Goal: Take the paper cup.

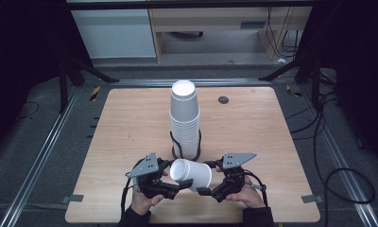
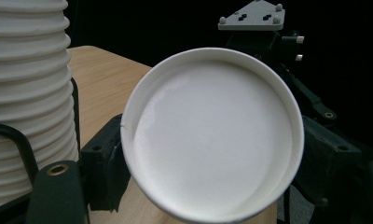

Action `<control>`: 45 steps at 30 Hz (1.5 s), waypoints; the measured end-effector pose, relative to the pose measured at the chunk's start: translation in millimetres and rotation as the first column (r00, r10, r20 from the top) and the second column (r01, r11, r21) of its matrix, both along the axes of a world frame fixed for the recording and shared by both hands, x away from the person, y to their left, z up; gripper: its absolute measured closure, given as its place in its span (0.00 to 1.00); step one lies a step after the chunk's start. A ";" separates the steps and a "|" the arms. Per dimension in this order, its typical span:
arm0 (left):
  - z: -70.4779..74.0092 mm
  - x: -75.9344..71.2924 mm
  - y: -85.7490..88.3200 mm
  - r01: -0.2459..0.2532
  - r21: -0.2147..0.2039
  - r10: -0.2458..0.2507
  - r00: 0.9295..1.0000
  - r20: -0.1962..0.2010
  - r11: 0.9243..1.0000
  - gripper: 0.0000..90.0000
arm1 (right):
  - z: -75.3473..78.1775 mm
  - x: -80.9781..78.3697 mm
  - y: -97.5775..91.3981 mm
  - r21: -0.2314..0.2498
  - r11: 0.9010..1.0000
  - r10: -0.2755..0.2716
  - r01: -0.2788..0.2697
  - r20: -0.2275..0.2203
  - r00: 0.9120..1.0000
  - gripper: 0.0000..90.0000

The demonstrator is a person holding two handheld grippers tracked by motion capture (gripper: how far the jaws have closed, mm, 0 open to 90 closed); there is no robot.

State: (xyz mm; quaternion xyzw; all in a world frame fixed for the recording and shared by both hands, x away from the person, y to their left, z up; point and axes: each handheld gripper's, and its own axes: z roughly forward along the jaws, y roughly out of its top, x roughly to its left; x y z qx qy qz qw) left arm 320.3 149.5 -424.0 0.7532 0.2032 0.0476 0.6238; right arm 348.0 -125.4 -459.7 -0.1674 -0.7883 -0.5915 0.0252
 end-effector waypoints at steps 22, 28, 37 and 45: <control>-0.5 2.1 -10.1 0.052 0.000 -0.052 0.999 0.005 0.999 0.24 | -4.2 2.5 10.4 0.000 0.998 0.059 -0.059 -0.012 0.998 0.04; -0.2 1.9 -9.7 0.056 -0.002 -0.056 0.998 0.007 0.998 0.24 | -4.1 2.1 10.6 0.002 0.997 0.071 -0.071 -0.004 0.997 0.06; -0.3 3.2 -8.3 0.060 -0.003 -0.060 0.998 0.005 0.998 0.24 | -3.9 2.0 10.4 0.006 0.998 0.069 -0.069 0.003 0.998 0.09; 0.0 5.5 -8.3 0.069 0.001 -0.069 0.998 -0.004 0.998 0.24 | -4.0 2.4 9.7 0.001 0.998 0.065 -0.065 0.012 0.998 0.10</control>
